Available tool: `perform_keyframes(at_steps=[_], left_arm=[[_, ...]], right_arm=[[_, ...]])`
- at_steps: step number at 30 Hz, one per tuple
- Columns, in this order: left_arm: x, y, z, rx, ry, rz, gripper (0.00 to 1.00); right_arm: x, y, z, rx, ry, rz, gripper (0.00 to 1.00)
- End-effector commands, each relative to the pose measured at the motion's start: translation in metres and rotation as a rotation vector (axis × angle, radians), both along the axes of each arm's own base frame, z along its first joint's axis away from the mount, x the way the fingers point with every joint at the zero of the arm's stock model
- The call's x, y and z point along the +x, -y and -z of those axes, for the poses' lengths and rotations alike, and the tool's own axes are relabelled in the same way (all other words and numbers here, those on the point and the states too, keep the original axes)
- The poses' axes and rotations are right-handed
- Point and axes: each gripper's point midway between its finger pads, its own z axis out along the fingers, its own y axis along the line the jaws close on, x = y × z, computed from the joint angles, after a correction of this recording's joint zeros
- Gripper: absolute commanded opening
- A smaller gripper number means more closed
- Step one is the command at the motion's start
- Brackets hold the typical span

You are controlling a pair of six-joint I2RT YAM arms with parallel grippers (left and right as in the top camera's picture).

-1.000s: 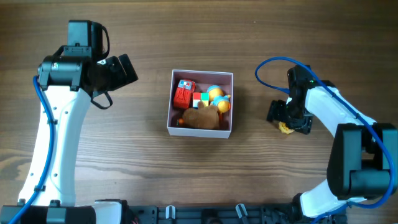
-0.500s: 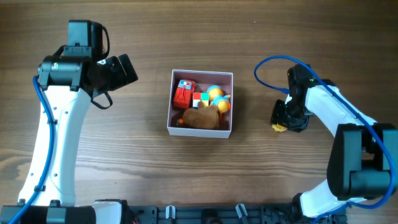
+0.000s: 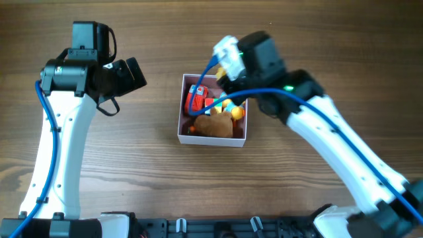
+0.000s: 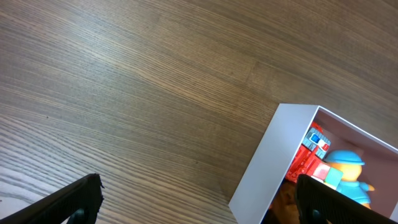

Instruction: Pack container

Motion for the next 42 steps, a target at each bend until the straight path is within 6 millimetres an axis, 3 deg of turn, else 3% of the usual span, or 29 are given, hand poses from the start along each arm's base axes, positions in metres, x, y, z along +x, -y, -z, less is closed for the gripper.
perform_keyframes(at_steps=[1, 5, 7, 9, 11, 13, 14, 15, 18, 21, 25, 27, 29, 30, 31, 35, 38, 42], left_arm=[[0.0, 0.002, 0.0, -0.007, 0.001, 0.019, 1.0], [0.0, 0.002, 0.0, -0.007, 0.002, 0.019, 1.0], [0.0, 0.002, 0.0, -0.007, 0.001, 0.018, 1.0], [0.0, 0.002, 0.0, -0.007, 0.001, 0.019, 1.0], [0.0, 0.002, 0.0, -0.007, 0.001, 0.019, 1.0], [0.0, 0.002, 0.0, -0.007, 0.001, 0.019, 1.0], [0.0, 0.002, 0.0, -0.007, 0.001, 0.019, 1.0], [0.0, 0.002, 0.0, -0.007, 0.001, 0.019, 1.0], [0.0, 0.002, 0.0, -0.007, 0.001, 0.019, 1.0], [-0.001, 0.002, 0.0, -0.007, 0.001, 0.019, 1.0], [0.0, 0.002, 0.0, -0.005, 0.001, 0.022, 1.0], [0.0, 0.002, 0.0, 0.01, 0.004, 0.059, 1.0], [0.003, 0.002, -0.002, 0.036, 0.015, 0.117, 1.0], [0.006, 0.002, -0.003, 0.052, 0.028, 0.152, 1.0], [0.014, 0.007, -0.007, 0.066, 0.063, 0.206, 1.0], [0.036, 0.027, -0.017, 0.081, 0.163, 0.312, 1.0], [0.045, 0.017, -0.015, 0.129, 0.172, 0.281, 1.0], [0.049, 0.02, -0.019, 0.135, 0.199, 0.336, 1.0]], right_arm=[[0.009, -0.009, 0.05, -0.103, -0.058, -0.049, 0.04], [0.012, -0.011, 0.101, -0.167, -0.153, -0.052, 0.05], [0.014, -0.012, 0.113, -0.178, -0.17, -0.053, 0.14], [0.017, -0.014, 0.115, -0.172, -0.161, -0.052, 0.36], [0.019, -0.016, 0.113, -0.166, -0.151, -0.053, 0.69], [0.019, -0.015, 0.114, -0.169, -0.153, -0.053, 0.82], [0.018, -0.014, 0.112, -0.172, -0.153, -0.05, 0.95], [0.018, -0.014, 0.111, -0.172, -0.153, -0.05, 1.0], [0.017, -0.01, 0.101, -0.172, -0.136, -0.042, 1.0], [0.021, 0.001, 0.077, -0.168, -0.086, 0.045, 1.0], [0.03, 0.03, 0.018, -0.034, 0.008, 0.319, 1.0], [0.033, 0.065, -0.027, 0.134, 0.043, 0.534, 1.0], [0.033, 0.101, -0.056, 0.27, 0.055, 0.706, 1.0], [0.033, 0.124, -0.069, 0.325, 0.063, 0.78, 1.0], [0.031, 0.159, -0.08, 0.345, 0.081, 0.859, 1.0], [0.032, 0.212, -0.079, 0.324, 0.095, 0.986, 1.0], [0.034, 0.244, -0.081, 0.26, 0.137, 1.038, 1.0], [0.028, 0.263, -0.078, 0.29, 0.111, 1.11, 1.0]])
